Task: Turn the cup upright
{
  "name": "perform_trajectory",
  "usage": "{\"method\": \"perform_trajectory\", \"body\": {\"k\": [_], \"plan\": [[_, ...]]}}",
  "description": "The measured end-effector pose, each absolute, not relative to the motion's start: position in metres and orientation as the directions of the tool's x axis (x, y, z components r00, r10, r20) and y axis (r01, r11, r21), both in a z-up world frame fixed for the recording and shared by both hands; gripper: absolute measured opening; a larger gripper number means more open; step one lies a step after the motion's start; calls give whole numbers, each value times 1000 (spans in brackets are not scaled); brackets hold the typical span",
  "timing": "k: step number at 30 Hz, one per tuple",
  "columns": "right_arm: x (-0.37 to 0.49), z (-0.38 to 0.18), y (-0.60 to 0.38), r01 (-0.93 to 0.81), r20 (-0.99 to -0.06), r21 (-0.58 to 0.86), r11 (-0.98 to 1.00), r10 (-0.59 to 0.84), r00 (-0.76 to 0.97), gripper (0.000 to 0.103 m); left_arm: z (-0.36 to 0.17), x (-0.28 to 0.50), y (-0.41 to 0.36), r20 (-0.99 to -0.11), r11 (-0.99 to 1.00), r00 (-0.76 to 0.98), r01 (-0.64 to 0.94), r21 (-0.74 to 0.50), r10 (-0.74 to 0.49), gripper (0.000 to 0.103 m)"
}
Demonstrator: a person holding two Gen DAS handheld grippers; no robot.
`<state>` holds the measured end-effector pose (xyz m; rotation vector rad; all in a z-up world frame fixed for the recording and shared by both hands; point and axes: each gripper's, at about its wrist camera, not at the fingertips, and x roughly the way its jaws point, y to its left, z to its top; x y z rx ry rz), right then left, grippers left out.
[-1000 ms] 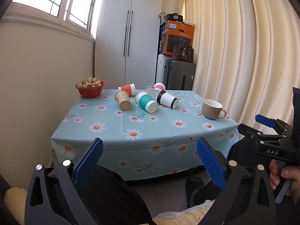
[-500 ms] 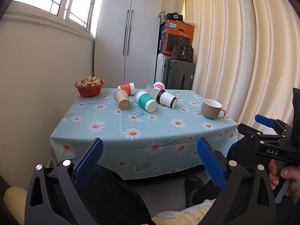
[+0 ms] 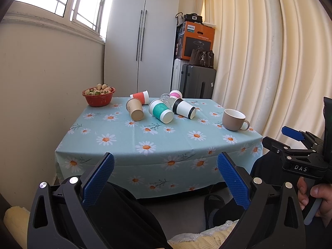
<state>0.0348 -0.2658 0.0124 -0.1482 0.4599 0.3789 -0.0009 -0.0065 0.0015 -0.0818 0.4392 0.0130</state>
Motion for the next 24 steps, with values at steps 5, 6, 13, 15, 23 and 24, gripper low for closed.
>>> {"method": "perform_trajectory", "body": {"k": [5, 6, 13, 15, 23, 24], "plan": [[35, 12, -266, -389, -459, -56, 920, 322, 828, 95, 1, -1, -9, -425, 997, 905, -29, -73, -5, 97], [35, 12, -266, -389, -459, -56, 920, 322, 828, 95, 1, -1, -9, -425, 997, 905, -30, -74, -5, 97], [35, 12, -266, -389, -459, -56, 920, 322, 828, 95, -3, -2, -8, -427, 997, 904, -30, -74, -4, 97], [35, 12, -266, -389, -458, -57, 919, 322, 828, 95, -7, 0, -6, -427, 996, 904, -31, -78, -6, 97], [35, 12, -265, -389, -459, -57, 920, 322, 828, 95, -8, 0, -6, -431, 996, 902, -34, -82, -5, 97], [35, 12, -266, -389, -459, -57, 919, 322, 828, 95, -8, 0, -5, -432, 996, 902, -35, -83, -5, 97]]}}
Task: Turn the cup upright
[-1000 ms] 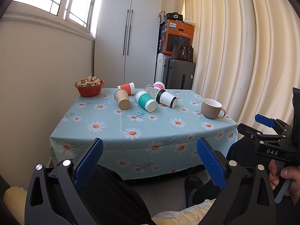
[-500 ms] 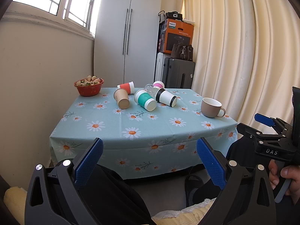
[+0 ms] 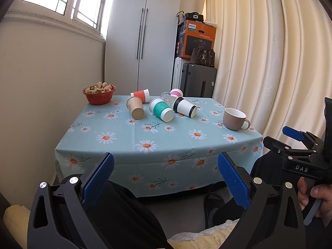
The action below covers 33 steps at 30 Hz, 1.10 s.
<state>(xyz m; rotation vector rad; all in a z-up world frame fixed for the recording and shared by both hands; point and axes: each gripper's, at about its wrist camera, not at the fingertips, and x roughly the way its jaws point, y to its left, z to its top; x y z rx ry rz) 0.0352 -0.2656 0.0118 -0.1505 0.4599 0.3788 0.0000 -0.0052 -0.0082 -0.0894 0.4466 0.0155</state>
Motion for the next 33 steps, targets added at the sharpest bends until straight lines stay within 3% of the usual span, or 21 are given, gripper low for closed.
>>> {"method": "perform_trajectory", "body": {"k": [15, 22, 33], "plan": [[36, 12, -264, -389, -468, -67, 919, 315, 825, 95, -5, 3, 4, -453, 988, 891, -36, -151, -37, 97], [59, 2, -255, -394, -574, 12, 919, 329, 750, 95, 4, 16, 13, -467, 973, 879, -18, -231, -94, 97], [125, -9, -216, -456, -669, 49, 888, 369, 645, 95, 4, 88, 43, -574, 951, 802, -21, -307, -168, 97]]}}
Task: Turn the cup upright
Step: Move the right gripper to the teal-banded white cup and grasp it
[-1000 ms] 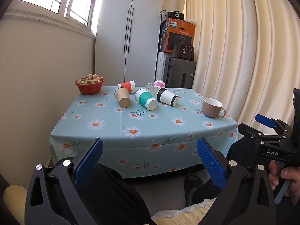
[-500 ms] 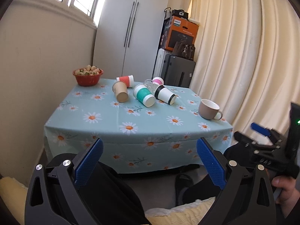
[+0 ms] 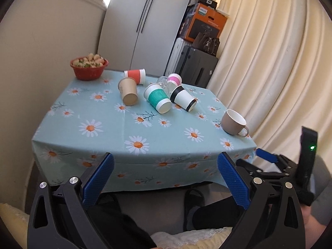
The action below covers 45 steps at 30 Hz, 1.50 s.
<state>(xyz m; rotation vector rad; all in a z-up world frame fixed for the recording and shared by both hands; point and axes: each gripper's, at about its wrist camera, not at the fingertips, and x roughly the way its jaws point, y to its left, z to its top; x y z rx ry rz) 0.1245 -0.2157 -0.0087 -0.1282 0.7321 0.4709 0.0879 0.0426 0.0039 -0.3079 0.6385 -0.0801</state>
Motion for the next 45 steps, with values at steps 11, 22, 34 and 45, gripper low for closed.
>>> {"method": "perform_trajectory", "body": {"k": [11, 22, 34, 45], "plan": [[233, -16, -167, -523, -751, 114, 845, 418, 511, 95, -7, 179, 94, -619, 870, 733, -77, -487, -282, 97], [342, -23, -95, -614, -841, 148, 776, 425, 334, 95, -30, 262, 132, -625, 755, 679, -158, -637, -385, 96], [441, -53, -29, -627, -930, 239, 742, 360, 72, 81, -63, 322, 158, -616, 630, 634, -251, -735, -467, 96], [461, -78, -16, -630, -963, 213, 747, 271, -4, 65, -87, 342, 169, -645, 624, 590, -282, -729, -486, 96]]}}
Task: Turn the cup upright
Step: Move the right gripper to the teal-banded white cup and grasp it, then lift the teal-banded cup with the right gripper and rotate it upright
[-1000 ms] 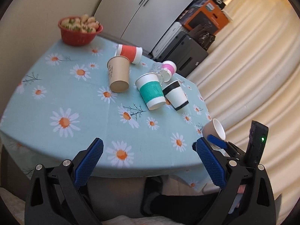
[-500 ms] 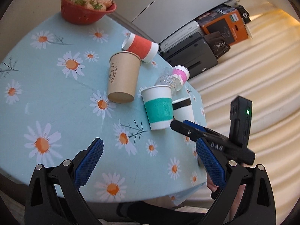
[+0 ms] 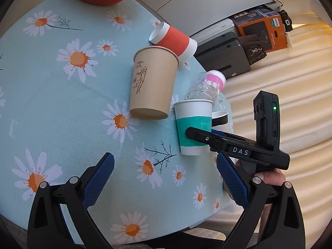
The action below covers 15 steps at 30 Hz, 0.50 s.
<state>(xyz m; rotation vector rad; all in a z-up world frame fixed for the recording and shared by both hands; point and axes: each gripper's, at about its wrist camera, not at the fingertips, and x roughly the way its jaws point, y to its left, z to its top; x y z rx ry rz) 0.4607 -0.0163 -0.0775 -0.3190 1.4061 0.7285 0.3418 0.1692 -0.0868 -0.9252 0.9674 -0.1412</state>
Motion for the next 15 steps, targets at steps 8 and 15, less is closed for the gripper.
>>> {"method": "perform_trajectory", "body": {"k": [8, 15], "plan": [[449, -74, -22, -638, -964, 211, 740, 265, -11, 62, -87, 336, 166, -617, 598, 595, -267, -756, -515, 96], [425, -63, -42, -600, -956, 252, 759, 293, -31, 62, -80, 323, 154, -598, 596, 591, -232, -769, -542, 96]]}}
